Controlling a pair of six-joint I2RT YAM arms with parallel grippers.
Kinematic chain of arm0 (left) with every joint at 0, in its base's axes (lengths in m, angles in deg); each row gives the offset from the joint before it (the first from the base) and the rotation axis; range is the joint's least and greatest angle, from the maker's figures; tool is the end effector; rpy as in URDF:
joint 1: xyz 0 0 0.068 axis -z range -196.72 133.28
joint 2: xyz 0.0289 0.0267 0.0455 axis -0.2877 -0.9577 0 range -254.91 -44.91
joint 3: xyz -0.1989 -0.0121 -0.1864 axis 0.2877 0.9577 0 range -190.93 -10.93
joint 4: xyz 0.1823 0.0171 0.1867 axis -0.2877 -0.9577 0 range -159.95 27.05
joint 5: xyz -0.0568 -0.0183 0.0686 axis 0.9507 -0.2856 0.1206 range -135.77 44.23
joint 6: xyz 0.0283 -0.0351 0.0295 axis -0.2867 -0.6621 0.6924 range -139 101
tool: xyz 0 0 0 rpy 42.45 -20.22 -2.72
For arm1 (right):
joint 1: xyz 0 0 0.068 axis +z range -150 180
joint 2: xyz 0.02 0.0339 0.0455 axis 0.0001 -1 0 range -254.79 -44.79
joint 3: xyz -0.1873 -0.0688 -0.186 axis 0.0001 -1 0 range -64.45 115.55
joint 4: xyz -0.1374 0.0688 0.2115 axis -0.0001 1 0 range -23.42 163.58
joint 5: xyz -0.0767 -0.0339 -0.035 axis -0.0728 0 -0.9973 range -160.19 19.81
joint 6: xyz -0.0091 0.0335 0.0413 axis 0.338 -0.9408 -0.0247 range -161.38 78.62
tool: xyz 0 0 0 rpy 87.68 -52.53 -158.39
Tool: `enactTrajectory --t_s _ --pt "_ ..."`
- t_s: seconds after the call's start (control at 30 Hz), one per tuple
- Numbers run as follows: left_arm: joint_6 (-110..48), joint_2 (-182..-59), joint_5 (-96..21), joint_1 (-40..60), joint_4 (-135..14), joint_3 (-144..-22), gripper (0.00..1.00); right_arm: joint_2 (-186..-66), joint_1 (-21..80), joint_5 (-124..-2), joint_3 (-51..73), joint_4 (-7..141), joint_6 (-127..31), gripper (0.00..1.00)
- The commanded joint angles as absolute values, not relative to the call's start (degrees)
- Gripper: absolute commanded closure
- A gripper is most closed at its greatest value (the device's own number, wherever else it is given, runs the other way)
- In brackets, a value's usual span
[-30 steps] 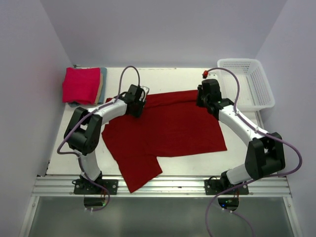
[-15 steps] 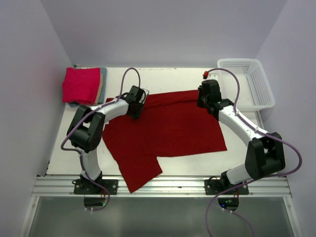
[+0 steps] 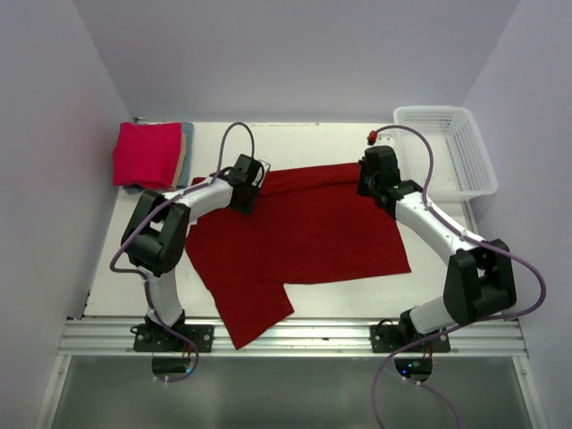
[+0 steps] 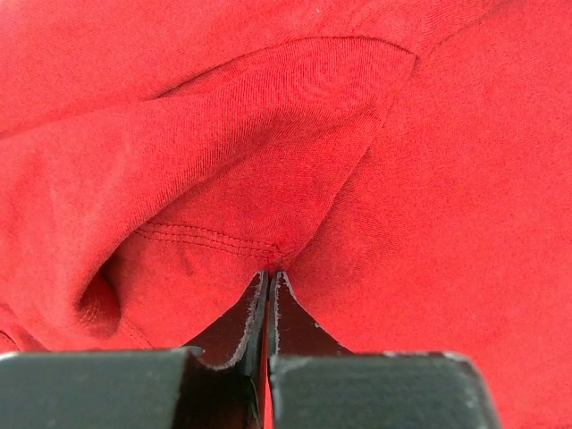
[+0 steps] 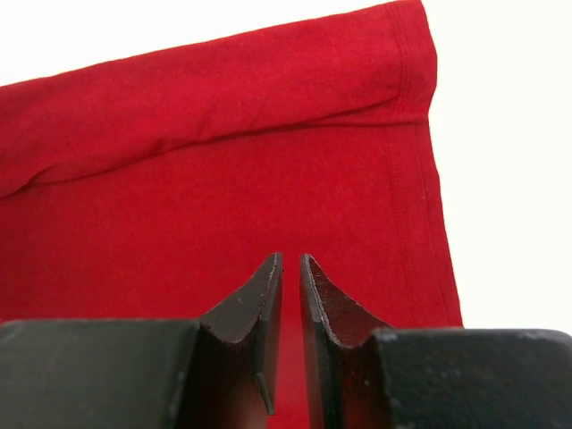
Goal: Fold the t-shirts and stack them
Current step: Fold the tshirt
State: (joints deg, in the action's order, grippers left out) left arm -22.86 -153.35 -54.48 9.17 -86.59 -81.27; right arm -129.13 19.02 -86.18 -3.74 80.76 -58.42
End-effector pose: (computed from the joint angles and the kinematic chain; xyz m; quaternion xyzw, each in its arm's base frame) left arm 0.3488 -0.1633 0.1638 0.1665 0.9527 0.0087 0.2541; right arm 0.3131 0.0976 0.2666 0.0458 0.8903 0.0161 0.4529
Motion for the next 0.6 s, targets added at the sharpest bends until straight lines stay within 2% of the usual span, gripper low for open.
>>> enactTrajectory --t_s 0.0,0.27,0.57 --pt "-23.13 -150.64 -54.30 9.21 -88.25 -84.75 1.00 -127.50 19.24 -87.95 -4.07 78.89 -58.87 0.83" --pt "-26.55 -144.67 -55.44 10.79 -95.10 -88.18 1.00 -127.32 19.16 -88.04 -4.07 79.15 -58.87 0.83" --pt "-29.81 -140.97 -52.28 13.95 -99.16 -85.73 1.00 -126.36 19.16 -88.12 -3.98 79.50 -58.69 0.83"
